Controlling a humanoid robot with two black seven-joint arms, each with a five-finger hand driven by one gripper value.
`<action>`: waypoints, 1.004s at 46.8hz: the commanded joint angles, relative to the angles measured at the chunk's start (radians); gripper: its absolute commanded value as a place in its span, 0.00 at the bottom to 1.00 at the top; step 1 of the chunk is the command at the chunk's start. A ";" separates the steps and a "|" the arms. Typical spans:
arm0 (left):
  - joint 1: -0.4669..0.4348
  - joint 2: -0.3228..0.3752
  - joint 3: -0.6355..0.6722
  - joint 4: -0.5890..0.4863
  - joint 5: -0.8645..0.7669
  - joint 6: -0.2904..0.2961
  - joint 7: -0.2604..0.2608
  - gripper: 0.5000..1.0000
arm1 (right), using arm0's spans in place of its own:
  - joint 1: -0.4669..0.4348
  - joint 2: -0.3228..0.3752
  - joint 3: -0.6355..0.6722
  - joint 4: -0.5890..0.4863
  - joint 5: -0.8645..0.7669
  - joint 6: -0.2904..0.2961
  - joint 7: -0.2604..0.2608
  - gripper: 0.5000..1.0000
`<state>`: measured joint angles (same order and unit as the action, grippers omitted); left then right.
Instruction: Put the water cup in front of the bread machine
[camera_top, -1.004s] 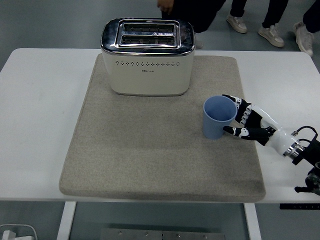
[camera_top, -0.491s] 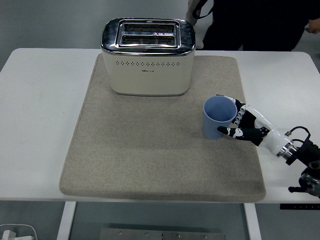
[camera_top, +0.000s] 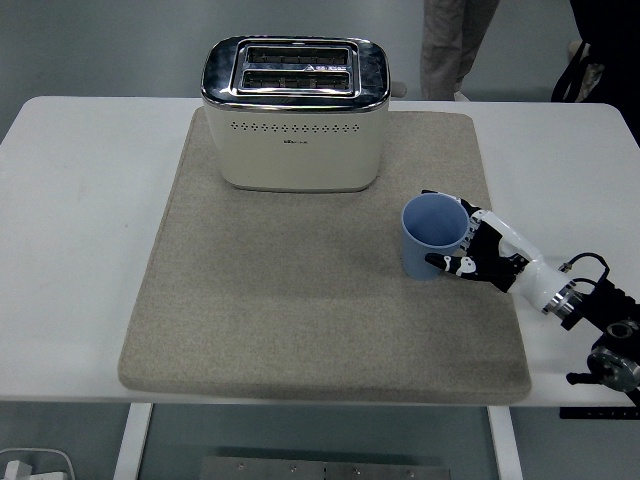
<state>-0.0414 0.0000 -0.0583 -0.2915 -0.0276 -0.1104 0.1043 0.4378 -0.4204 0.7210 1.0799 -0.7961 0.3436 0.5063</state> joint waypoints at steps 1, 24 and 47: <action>0.000 0.000 0.000 0.000 0.000 0.000 0.000 1.00 | 0.002 0.000 -0.002 -0.001 0.000 0.000 0.000 0.85; 0.000 0.000 0.000 -0.003 0.001 0.000 0.000 1.00 | 0.002 0.002 -0.005 -0.006 0.000 -0.023 0.000 0.48; 0.000 0.000 0.000 -0.006 0.001 0.000 0.000 1.00 | 0.004 0.006 -0.003 -0.008 0.000 -0.041 -0.015 0.00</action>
<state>-0.0415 -0.0001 -0.0583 -0.2978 -0.0270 -0.1104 0.1043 0.4421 -0.4143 0.7169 1.0724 -0.7960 0.3031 0.4916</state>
